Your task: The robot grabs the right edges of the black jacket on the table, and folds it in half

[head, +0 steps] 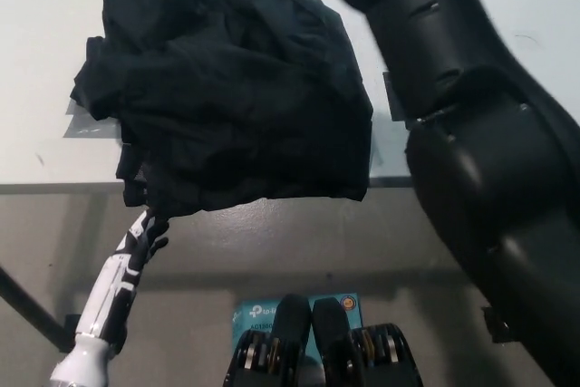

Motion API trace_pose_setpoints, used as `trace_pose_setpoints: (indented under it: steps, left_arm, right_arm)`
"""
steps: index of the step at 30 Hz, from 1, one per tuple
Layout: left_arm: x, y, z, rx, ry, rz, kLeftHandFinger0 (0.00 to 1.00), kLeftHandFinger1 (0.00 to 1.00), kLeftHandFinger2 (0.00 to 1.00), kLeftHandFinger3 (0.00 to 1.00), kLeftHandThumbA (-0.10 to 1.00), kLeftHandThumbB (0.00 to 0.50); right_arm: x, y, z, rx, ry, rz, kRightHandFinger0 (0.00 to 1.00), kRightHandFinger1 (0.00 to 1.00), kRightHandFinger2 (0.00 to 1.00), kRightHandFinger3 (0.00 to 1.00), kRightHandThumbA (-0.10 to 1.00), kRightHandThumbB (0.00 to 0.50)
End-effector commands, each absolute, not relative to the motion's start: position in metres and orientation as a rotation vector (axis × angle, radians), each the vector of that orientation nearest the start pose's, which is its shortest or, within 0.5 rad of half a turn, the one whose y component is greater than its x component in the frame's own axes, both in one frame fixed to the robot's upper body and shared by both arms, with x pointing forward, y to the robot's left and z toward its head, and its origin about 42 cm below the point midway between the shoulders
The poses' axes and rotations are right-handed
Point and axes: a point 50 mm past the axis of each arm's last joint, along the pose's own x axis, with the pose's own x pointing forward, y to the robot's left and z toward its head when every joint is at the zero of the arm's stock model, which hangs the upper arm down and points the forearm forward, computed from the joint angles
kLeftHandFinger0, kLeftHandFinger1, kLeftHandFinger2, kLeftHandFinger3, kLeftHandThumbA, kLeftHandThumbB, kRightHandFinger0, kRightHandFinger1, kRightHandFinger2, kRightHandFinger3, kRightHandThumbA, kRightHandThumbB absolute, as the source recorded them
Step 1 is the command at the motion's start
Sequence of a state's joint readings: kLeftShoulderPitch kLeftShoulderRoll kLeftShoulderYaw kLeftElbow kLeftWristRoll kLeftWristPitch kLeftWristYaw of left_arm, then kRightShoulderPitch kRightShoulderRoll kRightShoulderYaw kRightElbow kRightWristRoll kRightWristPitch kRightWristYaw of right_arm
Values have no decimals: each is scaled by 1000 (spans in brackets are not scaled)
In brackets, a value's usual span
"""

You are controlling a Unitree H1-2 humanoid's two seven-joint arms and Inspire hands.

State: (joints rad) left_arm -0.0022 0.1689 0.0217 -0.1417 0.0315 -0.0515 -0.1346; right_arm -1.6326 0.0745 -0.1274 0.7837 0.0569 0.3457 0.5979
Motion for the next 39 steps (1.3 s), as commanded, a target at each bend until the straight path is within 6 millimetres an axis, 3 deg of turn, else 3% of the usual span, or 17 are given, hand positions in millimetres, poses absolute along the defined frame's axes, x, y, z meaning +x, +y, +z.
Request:
trace_pose_setpoints:
  steps: [1,2,4,6,8,10,13,15,21,23,26,27,33,35,36,38,39]
  left_arm:
    - [312,269,176,219,-308,-104,1000,1000,1000,1000,1000,233]
    - [314,268,177,206,-313,-98,1000,1000,1000,1000,1000,230]
    - [316,269,178,199,-317,-87,1000,1000,1000,1000,1000,241]
    - [321,271,179,193,-321,-76,1000,1000,1000,1000,1000,247]
    - [327,272,184,188,-325,-69,1000,1000,1000,1000,1000,260]
    - [331,273,186,181,-331,-63,1000,1000,1000,1000,1000,266]
    - [336,273,190,179,-339,-51,1000,1000,1000,1000,1000,263]
    - [337,274,192,175,-343,-46,1000,1000,1000,1000,1000,255]
    - [336,274,192,161,-340,-53,1000,1000,1000,1000,1000,234]
    - [334,273,190,165,-337,-51,1000,1000,1000,1000,1000,234]
    - [326,275,184,158,-324,-44,1000,1000,1000,1000,1000,226]
    - [324,276,182,157,-320,-43,1000,1000,1000,1000,1000,226]
    - [318,278,174,148,-298,-43,1000,1000,1000,1000,1000,235]
    - [316,279,169,151,-288,-40,1000,1000,1000,1000,1000,229]
    - [314,280,168,149,-285,-39,1000,1000,1000,1000,1000,228]
    - [311,282,164,145,-276,-34,1000,1000,1000,1000,1000,231]
    - [310,282,164,144,-274,-32,1000,1000,1000,1000,1000,233]
  right_arm:
    - [396,-115,710,-135,-962,924,1000,1000,1000,1000,1000,486]
    - [392,-139,694,-182,-986,894,1000,1000,1000,1000,1000,486]
    - [388,-163,670,-218,-996,848,1000,1000,1000,1000,1000,500]
    - [377,-202,624,-281,-998,785,1000,1000,1000,1000,1000,469]
    - [370,-218,605,-287,-996,753,1000,1000,1000,1000,1000,474]
    - [360,-243,571,-255,-985,713,1000,1000,1000,1000,1000,461]
    - [347,-267,526,-248,-935,671,1000,1000,1000,1000,1000,448]
    - [338,-280,485,-211,-880,621,1000,1000,1000,1000,1000,429]
    - [312,-287,400,-60,-779,544,1000,1000,1000,1000,1000,442]
    - [304,-285,376,-19,-743,527,1000,1000,1000,1000,1000,446]
    - [298,-275,325,76,-633,495,1000,1000,1000,1000,1000,438]
    - [297,-273,319,88,-620,491,1000,1000,1000,1000,1000,438]
    - [306,-268,242,126,-465,354,1000,1000,1000,1000,1000,377]
    - [314,-269,207,151,-380,316,1000,1000,1000,1000,1000,317]
    - [314,-269,204,157,-374,316,1000,1000,1000,1000,1000,312]
    - [325,-273,168,247,-284,277,1000,1000,1000,1000,1000,290]
    - [326,-273,165,259,-274,276,1000,1000,1000,1000,1000,289]
